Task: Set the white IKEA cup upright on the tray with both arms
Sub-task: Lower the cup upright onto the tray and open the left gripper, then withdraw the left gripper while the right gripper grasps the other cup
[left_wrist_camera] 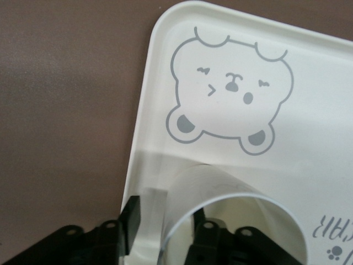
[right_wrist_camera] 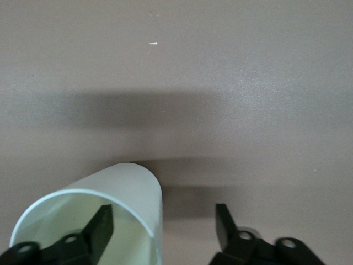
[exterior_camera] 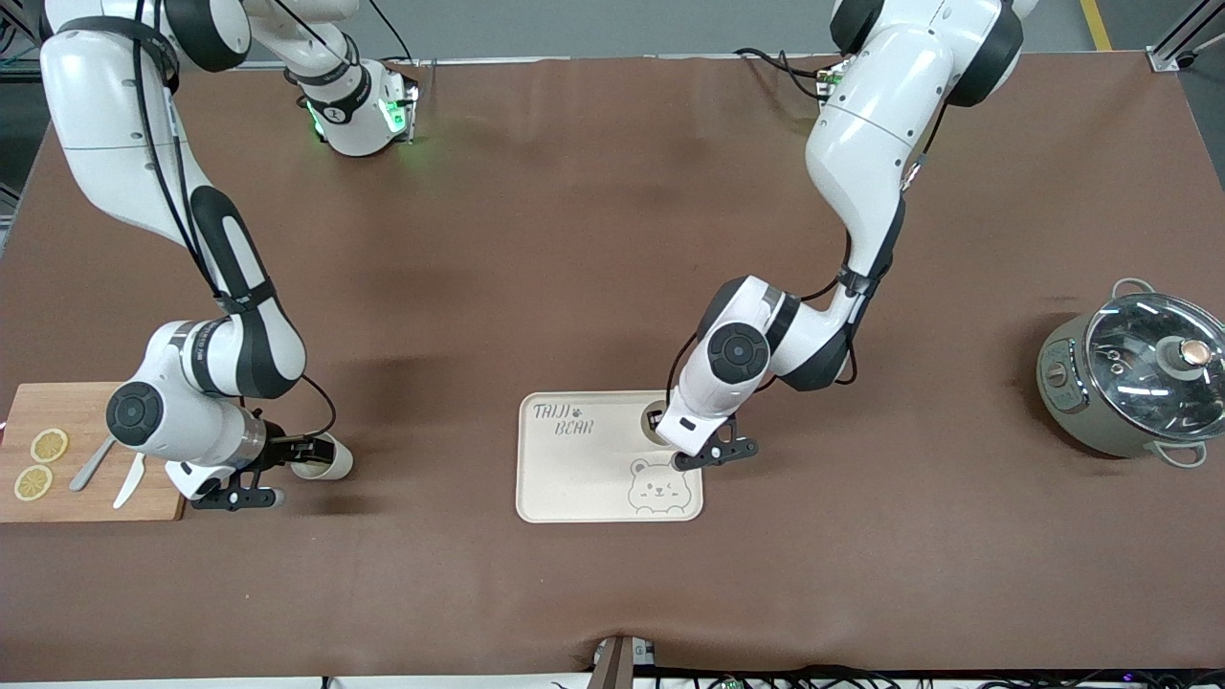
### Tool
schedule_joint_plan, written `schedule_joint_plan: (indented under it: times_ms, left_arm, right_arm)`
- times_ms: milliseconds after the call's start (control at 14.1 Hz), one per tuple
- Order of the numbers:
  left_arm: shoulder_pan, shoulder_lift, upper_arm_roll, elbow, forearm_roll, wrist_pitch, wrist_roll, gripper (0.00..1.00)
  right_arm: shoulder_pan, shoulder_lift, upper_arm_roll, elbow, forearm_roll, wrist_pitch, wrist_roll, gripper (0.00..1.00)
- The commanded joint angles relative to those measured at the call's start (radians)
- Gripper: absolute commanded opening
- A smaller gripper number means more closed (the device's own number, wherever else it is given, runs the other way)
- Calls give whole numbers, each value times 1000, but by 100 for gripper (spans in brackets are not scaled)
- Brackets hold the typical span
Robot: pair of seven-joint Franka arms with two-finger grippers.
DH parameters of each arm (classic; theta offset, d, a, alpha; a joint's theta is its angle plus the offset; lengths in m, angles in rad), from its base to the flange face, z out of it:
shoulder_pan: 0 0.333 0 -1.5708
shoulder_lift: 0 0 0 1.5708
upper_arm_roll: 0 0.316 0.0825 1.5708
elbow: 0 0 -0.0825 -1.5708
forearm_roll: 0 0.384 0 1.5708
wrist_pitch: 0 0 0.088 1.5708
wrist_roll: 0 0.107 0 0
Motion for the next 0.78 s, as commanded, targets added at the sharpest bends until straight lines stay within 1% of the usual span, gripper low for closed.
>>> schedule_joint_plan:
  times_ms: [0,142,213,284,355,426,640,711]
  left_arm:
    - [-4,-33,15,26,-7,-57,-17,100]
    - [2,-95,19,31,-5,-242,-14,100]
    - [2,-136,35,31,-5,-308,-11,100]
    - [5,-168,50,29,-5,-336,-3,100]
    - [28,-219,59,23,-5,-345,10,100]
    - [75,-253,52,13,-13,-373,53,100]
    - [221,-332,42,9,-57,-491,323,100]
    - [273,-349,42,9,-74,-506,418,100]
  right_arm:
    - [-4,1,7,3,13,3,-3,41]
    - [-2,1,7,3,13,1,-2,21]
    - [-2,1,7,5,13,0,-2,11]
    - [-1,1,7,5,13,0,-2,2]
    - [-1,1,7,5,13,0,-2,0]
    - [-1,1,7,5,13,0,-2,0]
    - [-1,1,8,5,13,0,-3,0]
    - [-2,-1,8,5,13,-2,-3,0]
